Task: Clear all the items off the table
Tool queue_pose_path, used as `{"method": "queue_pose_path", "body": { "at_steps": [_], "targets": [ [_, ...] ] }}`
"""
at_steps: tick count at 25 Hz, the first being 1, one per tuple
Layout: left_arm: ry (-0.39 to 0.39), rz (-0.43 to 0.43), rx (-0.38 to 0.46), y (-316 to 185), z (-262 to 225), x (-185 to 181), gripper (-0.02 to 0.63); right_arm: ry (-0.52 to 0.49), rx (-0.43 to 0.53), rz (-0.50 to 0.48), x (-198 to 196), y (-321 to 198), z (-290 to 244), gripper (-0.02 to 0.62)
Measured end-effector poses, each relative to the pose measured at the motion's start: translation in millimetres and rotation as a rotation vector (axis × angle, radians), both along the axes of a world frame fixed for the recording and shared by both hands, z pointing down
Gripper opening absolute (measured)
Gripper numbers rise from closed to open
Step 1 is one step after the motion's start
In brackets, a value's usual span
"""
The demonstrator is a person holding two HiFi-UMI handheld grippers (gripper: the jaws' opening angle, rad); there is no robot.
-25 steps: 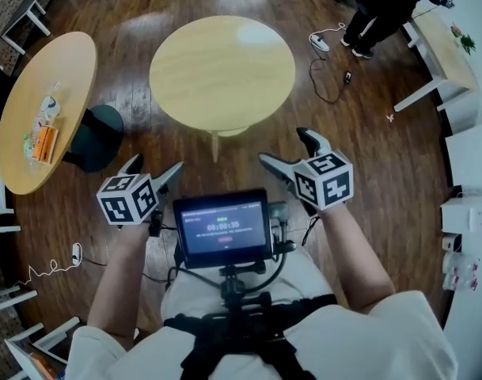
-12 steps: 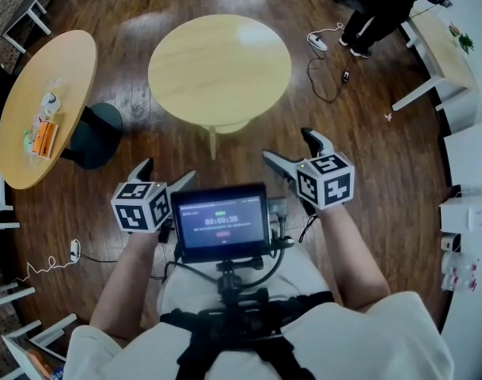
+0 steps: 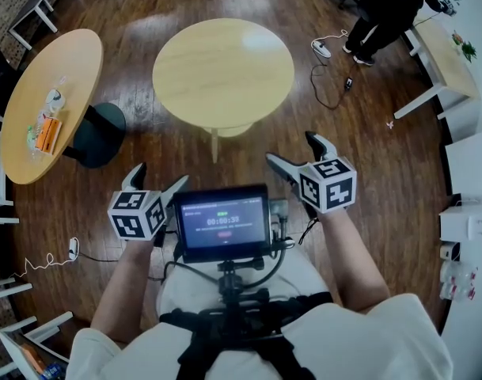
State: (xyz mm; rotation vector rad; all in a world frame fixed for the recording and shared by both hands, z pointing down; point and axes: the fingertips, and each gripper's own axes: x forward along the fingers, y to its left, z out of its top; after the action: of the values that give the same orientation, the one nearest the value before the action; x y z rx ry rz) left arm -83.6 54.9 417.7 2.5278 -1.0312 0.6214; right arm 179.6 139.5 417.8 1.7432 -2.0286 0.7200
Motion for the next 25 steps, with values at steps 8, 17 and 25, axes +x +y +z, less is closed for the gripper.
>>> {"method": "queue_pose_path", "body": {
  "at_steps": [8,17,25],
  "targets": [
    [-0.008,-0.027,-0.001,-1,4,-16,0.494,0.024,0.012,0.050,16,3,-2,0.489],
    [-0.013,-0.048,0.007,-4,4,-25,0.494,0.057,0.033,0.111,31,9,-6,0.482],
    [-0.016,-0.050,0.007,-4,1,-27,0.494,0.050,0.034,0.109,31,12,-7,0.482]
  ]
}}
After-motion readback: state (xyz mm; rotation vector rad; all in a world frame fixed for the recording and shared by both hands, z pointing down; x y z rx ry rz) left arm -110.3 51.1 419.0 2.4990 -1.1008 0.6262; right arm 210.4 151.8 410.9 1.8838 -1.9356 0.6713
